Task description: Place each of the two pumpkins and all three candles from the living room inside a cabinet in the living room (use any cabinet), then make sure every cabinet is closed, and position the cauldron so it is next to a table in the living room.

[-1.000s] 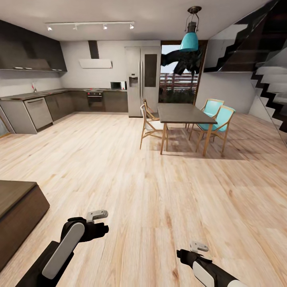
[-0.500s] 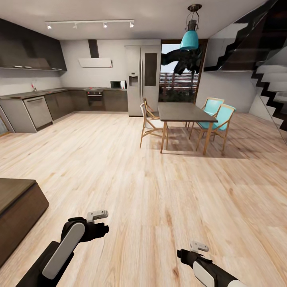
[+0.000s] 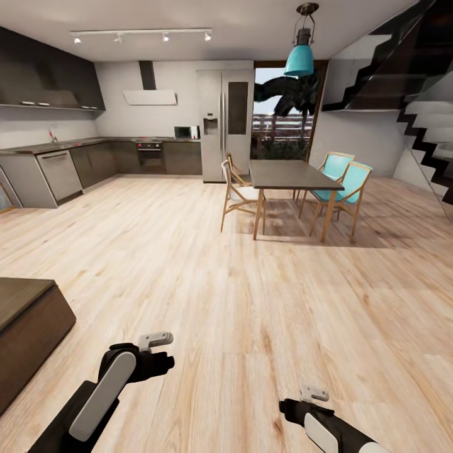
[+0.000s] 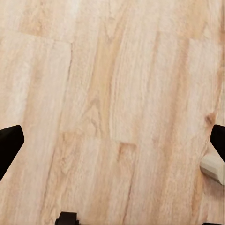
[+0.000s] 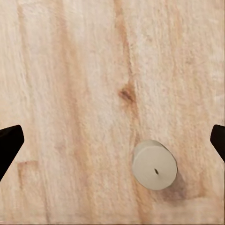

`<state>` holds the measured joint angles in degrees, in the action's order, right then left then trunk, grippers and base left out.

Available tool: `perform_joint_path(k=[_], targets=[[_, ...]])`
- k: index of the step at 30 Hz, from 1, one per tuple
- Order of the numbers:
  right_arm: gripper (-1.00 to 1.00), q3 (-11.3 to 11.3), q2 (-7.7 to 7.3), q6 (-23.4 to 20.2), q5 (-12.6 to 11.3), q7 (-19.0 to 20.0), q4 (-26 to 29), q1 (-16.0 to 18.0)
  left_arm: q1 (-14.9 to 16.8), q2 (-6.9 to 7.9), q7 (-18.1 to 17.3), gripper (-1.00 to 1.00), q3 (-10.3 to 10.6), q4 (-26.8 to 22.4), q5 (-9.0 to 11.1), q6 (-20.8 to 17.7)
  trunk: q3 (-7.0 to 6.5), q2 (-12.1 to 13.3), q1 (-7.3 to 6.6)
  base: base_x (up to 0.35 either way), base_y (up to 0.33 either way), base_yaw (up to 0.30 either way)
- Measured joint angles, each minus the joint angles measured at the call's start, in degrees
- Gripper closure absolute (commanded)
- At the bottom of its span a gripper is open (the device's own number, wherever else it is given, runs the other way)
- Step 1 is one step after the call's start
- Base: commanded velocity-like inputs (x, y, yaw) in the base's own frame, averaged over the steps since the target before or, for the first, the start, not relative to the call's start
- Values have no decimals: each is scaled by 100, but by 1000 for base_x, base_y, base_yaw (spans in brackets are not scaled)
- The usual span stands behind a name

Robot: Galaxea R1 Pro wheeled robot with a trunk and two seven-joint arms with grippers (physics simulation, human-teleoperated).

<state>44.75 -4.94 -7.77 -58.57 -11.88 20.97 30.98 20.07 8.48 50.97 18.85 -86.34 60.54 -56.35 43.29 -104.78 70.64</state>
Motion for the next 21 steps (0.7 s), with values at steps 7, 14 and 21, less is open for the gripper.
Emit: perform_joint_path(k=[7,14,21], targets=[[-100,2,5,-367,9,25,-642,1,0,-218,3,-100,-37,-40,-4,4,126,-281,154,0,0,0],[-100,-8,0,-345,19,34,-800,2,1,-231,-14,-100,-452,-81,406,-8,251,-562,308,0,0,0],[-100,-9,0,-173,19,39,-800,2,-6,-6,-22,-100,-762,-88,1869,-32,377,-843,461,0,0,0]])
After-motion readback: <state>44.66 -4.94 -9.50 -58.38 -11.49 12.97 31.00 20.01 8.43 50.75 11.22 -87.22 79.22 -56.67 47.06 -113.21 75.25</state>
